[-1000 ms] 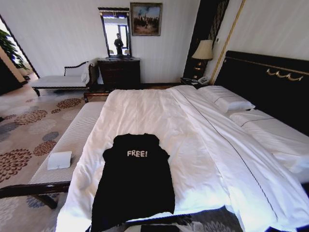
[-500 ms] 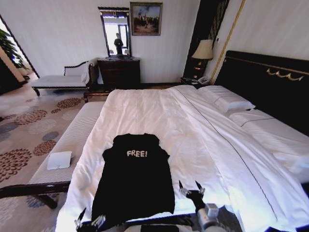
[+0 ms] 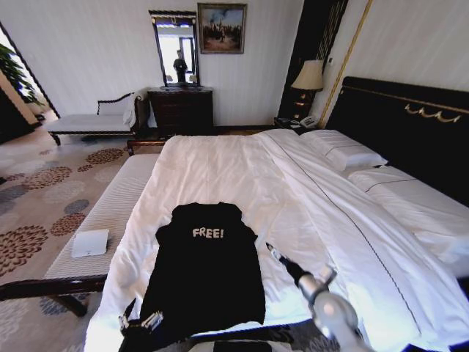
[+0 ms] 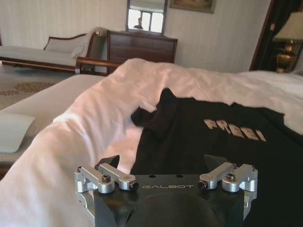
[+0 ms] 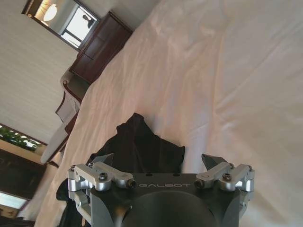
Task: Fold the clothes on the bed.
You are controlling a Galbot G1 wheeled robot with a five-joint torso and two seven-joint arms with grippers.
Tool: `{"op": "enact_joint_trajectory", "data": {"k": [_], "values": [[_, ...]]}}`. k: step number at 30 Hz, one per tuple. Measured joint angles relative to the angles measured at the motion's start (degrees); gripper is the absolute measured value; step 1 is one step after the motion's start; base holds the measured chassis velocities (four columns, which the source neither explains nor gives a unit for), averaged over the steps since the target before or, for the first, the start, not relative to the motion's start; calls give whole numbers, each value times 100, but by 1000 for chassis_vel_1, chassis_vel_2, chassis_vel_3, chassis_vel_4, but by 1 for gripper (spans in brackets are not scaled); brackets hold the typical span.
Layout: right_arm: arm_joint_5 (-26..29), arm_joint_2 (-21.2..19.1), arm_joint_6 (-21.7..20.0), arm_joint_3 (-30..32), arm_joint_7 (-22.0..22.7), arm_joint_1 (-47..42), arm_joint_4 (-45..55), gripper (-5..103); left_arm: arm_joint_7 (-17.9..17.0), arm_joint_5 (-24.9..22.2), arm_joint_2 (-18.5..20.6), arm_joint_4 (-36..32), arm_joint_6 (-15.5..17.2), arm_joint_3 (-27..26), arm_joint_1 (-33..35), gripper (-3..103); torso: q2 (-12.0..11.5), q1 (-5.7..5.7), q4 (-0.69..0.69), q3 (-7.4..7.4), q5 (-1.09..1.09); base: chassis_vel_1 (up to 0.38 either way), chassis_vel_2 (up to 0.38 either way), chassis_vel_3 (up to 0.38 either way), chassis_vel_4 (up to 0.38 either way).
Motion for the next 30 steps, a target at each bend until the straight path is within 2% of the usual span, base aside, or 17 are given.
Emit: {"op": "enact_joint_trajectory", "data": {"k": [5, 13, 20, 21, 26, 30], "values": [[105, -58, -327, -216, -105, 812, -814, 100, -117, 159, 15, -140, 258, 76, -333, 100, 0, 0, -1, 0, -1, 0, 0, 0, 0], [-84, 58, -337, -429, -265, 1318, -1556, 100, -229, 591, -221, -114, 351, 341, -376, 100, 0, 0, -1, 0, -1, 0, 0, 0, 0], [-256, 224, -313, -552, -339, 1643, -2061, 100, -272, 644, -304, -98, 374, 341, -340, 100, 1, -1, 0, -1, -1, 0, 0, 0, 0], [-275, 242, -307, -561, -358, 1700, -2160, 103, -280, 647, -312, -104, 384, 324, -332, 100, 1, 0, 0, -1, -1, 0, 0, 0, 0], [-344, 262, -248, -590, -423, 1832, -2399, 98, -293, 648, -353, -130, 400, 265, -299, 100, 1, -1, -1, 0, -1, 0, 0, 0, 0], [-418, 299, -207, -610, -446, 1873, -2478, 88, -294, 645, -385, -130, 402, 256, -292, 100, 1, -1, 0, -1, -2, 0, 0, 0, 0]]}}
